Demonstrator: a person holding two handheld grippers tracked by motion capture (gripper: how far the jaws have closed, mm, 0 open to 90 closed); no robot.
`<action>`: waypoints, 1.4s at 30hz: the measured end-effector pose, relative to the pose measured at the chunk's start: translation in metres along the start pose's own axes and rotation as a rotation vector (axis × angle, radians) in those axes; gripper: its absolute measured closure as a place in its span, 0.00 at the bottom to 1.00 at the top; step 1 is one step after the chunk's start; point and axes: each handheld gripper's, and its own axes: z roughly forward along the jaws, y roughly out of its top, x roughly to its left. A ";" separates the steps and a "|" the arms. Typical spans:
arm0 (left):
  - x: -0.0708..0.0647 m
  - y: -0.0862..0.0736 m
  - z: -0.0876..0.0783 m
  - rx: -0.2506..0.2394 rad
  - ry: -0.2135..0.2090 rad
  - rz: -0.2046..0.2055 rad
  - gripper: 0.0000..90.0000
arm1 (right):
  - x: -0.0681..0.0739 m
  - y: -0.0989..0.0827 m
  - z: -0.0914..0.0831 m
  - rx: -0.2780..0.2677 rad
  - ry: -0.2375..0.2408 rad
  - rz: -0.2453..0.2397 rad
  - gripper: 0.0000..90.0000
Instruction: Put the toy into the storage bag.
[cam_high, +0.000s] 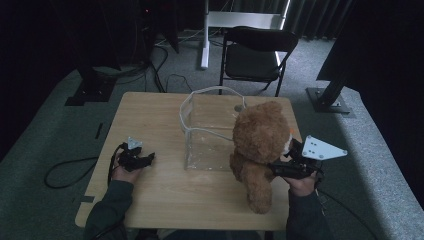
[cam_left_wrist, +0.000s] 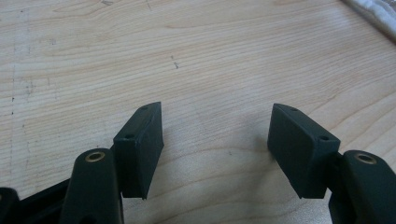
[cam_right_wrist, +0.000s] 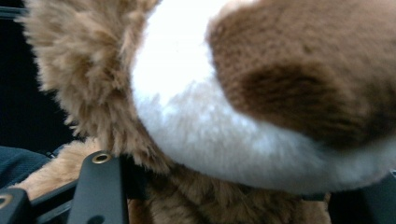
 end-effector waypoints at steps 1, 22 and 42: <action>0.000 0.000 0.000 0.000 0.000 0.000 0.41 | -0.001 0.001 -0.001 -0.001 -0.002 -0.001 0.41; 0.000 0.000 0.000 0.003 0.002 -0.001 0.40 | -0.018 0.023 -0.010 -0.024 -0.057 -0.034 0.41; -0.001 0.000 0.000 0.003 0.003 0.001 0.39 | -0.033 0.050 -0.015 -0.042 -0.104 -0.068 0.41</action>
